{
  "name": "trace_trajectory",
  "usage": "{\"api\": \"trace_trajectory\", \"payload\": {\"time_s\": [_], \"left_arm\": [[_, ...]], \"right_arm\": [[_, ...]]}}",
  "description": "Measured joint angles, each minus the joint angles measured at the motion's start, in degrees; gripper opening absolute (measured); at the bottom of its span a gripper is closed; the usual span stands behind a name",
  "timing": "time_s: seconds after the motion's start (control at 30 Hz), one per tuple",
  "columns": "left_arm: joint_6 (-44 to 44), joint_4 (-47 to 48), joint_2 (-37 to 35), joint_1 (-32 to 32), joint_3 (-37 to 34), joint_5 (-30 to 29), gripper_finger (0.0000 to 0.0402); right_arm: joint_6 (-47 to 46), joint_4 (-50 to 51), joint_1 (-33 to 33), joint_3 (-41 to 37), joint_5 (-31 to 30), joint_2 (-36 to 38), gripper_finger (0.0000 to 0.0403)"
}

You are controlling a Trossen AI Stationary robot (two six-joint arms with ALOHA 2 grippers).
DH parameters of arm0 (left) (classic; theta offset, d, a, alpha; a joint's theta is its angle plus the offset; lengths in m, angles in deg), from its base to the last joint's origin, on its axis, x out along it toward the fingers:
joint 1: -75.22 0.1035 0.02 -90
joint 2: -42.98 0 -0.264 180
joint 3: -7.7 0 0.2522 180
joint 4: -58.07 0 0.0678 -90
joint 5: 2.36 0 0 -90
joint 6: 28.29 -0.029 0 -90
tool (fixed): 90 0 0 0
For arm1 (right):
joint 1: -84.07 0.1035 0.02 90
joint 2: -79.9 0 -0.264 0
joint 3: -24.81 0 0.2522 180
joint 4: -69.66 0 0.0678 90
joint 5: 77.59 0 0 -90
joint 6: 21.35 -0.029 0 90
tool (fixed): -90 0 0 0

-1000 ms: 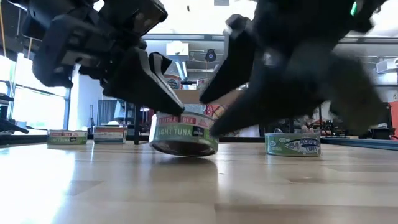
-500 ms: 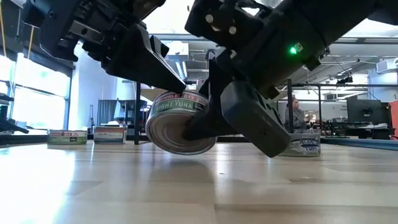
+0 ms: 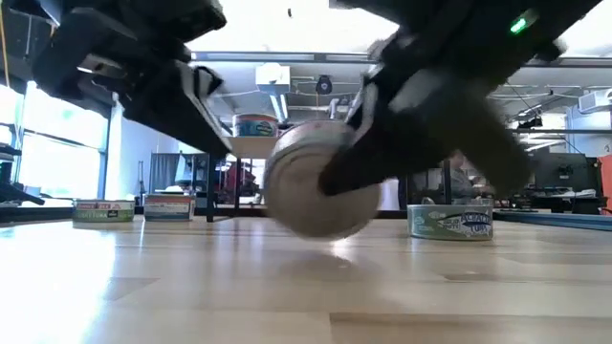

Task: Stack canned seafood by type on shelf
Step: Stack the green can on top of the other green tuna can

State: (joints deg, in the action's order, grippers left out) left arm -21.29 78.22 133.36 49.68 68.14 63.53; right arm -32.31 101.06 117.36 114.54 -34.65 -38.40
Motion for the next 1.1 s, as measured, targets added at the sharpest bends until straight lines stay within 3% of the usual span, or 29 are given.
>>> {"api": "trace_trajectory", "payload": {"time_s": [0.17, 0.27, 0.37, 0.43, 0.53, 0.63, 0.77, 0.87, 1.03, 1.1], "left_arm": [[6.6, 8.1, -2.2, -3.6, -3.3, -7.7, 0.0], [7.8, 5.3, -3.3, -5.9, -7.2, -9.9, 0.0], [7.2, -1.7, -3.0, -7.0, -11.9, -10.9, 0.0], [4.7, -9.8, -3.1, -7.0, -14.8, -11.2, 0.0], [-1.6, -22.2, -3.0, -6.1, -19.9, -10.1, 0.0], [-8.2, -36.4, -3.1, -3.7, -24.4, -4.3, 0.0], [-13.6, -49.2, -3.0, 0.9, -28.3, 5.8, 0.0], [-16.2, -53.6, -3.0, 4.0, -29.1, 8.6, 0.0], [-21.3, -57.9, -3.1, 8.6, -28.3, 8.6, 0.0], [-23.7, -58.9, -3.1, 10.0, -28.2, 8.4, 0.0]], "right_arm": [[-0.8, 5.4, 0.4, 0.0, -10.5, 6.8, 0.0115], [5.0, 5.5, -1.4, 0.0, -13.9, 12.5, 0.0115], [13.2, 5.2, -5.9, 0.0, -13.8, 19.1, 0.0115], [18.6, 5.2, -10.9, 0.0, -10.8, 23.3, 0.0115], [25.9, 4.1, -20.7, 0.0, -1.8, 28.0, 0.0115], [32.8, 1.4, -31.6, 0.0, 7.6, 29.8, 0.0115], [41.6, -2.2, -43.1, 0.0, 15.1, 29.8, 0.0115], [47.7, -4.7, -49.1, 0.0, 21.0, 29.5, 0.0115], [52.5, -5.4, -55.6, 0.0, 31.8, 28.2, 0.0115], [54.9, -6.0, -56.6, 0.0, 33.6, 27.0, 0.0115]]}}
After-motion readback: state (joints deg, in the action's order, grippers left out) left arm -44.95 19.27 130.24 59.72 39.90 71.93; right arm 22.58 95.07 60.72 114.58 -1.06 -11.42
